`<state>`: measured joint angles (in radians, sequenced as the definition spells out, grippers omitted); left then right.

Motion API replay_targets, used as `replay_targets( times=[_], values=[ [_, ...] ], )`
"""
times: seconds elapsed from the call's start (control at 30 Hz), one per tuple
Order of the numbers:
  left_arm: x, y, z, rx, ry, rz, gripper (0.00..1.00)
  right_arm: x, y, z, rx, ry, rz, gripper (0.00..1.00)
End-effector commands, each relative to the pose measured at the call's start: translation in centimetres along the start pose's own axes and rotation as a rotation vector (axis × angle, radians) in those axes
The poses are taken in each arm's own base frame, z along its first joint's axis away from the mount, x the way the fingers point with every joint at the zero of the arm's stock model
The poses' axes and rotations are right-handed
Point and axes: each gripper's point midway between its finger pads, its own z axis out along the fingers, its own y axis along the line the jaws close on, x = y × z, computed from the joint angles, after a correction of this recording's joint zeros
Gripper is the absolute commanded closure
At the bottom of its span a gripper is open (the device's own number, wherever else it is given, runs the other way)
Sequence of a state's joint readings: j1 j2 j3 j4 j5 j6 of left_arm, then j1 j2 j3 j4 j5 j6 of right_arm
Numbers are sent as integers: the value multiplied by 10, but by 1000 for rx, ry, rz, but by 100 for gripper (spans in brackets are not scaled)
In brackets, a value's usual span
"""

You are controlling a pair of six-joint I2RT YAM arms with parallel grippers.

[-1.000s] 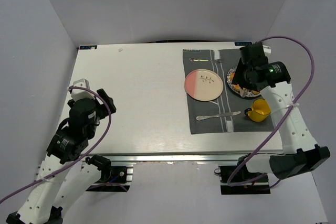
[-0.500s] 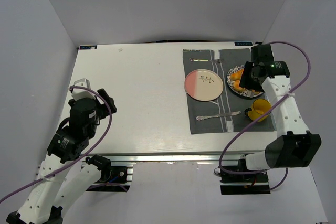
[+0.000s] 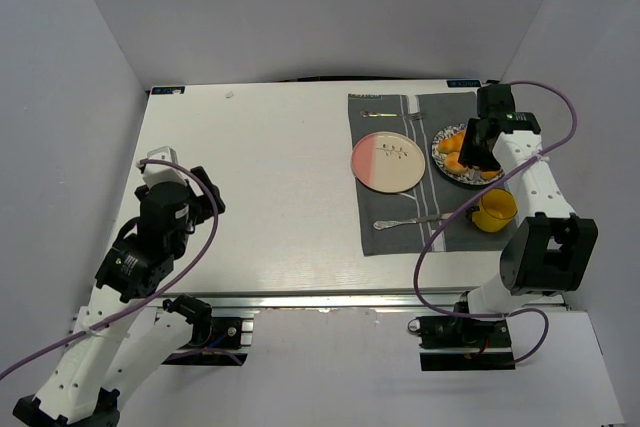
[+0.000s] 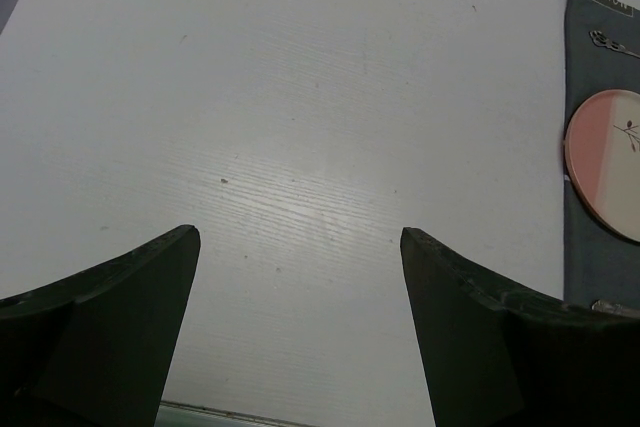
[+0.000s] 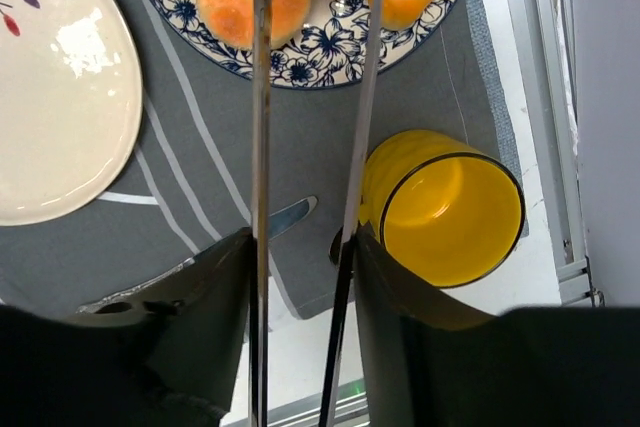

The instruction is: Place the bread

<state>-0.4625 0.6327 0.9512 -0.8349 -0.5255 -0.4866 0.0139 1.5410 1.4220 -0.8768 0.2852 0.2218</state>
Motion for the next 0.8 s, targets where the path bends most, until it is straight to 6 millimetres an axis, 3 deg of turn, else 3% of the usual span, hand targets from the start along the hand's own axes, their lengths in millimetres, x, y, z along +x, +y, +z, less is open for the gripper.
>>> replay_targets(
  times=[0.0, 0.1, 0.27, 0.5, 0.67, 0.77],
  values=[
    [-7, -4, -1, 14, -20, -6, 8, -10, 2, 0, -14, -49, -4, 54],
    [-7, -5, 0, 16, -18, -3, 8, -8, 1, -1, -15, -50, 0, 67],
    [-7, -5, 0, 17, -17, -3, 8, -9, -2, -14, -15, -67, 16, 69],
    [-8, -7, -2, 28, -19, -7, 8, -21, -13, -69, -26, -144, 41, 69],
    [-9, -7, -3, 34, -19, -12, 8, -20, -20, -99, -32, -177, 40, 69],
    [-9, -7, -4, 37, -19, -12, 8, -14, -13, -111, -98, -179, 26, 69]
  ],
)
